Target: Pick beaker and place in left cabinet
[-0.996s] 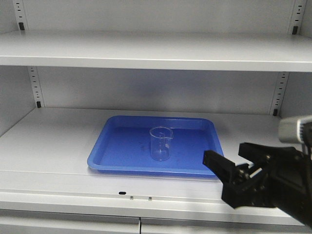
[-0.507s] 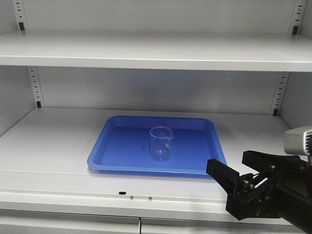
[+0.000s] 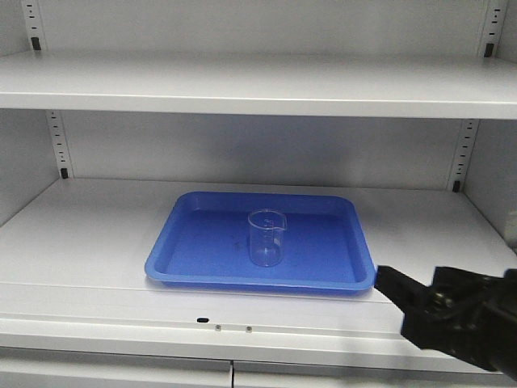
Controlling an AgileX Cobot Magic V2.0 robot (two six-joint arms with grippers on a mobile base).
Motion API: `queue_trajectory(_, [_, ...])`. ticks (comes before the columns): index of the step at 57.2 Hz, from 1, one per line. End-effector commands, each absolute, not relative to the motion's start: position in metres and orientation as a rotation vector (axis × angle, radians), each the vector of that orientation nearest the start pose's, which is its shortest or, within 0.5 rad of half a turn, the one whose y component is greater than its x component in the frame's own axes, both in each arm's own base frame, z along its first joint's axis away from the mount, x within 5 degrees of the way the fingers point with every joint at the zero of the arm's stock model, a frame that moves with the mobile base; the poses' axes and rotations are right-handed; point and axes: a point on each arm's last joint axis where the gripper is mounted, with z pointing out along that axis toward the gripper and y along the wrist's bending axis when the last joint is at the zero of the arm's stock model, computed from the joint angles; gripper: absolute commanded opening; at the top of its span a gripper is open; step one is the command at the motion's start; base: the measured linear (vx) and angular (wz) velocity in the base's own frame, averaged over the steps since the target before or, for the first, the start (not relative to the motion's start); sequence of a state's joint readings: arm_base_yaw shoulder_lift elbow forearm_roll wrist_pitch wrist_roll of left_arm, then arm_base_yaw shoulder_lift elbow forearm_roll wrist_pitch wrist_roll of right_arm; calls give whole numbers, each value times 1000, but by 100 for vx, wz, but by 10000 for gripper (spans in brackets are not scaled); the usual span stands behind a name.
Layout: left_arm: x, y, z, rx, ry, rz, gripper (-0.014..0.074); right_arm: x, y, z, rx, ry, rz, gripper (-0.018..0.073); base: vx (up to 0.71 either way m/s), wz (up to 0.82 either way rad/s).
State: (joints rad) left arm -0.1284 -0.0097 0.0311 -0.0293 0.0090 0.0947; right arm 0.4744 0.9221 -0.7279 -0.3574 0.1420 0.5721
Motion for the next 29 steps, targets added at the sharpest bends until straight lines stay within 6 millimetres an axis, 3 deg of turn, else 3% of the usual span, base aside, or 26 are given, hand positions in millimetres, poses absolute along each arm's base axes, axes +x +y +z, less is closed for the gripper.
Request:
queue_trajectory(1, [55,-7,205,130,1423,-60,1,169,85,366,-289,1713,432,439,0,0])
queue_trajectory(9, [55,-7,205,130,1423,-60,1,157,81,371,-418,1626,349,312,0,0])
queue_trajectory(16, [55,-7,205,130,1423,-60,1,139,70,362,-421,1540,317,159,0,0])
queue_trajectory(23, [55,-7,205,130,1423,-60,1,122,50,338,-319,1476,281,-8,0,0])
queue_trajectory(29, [55,-7,205,130,1423,-60,1,108,33,311,-234,1461,224,-12,0,0])
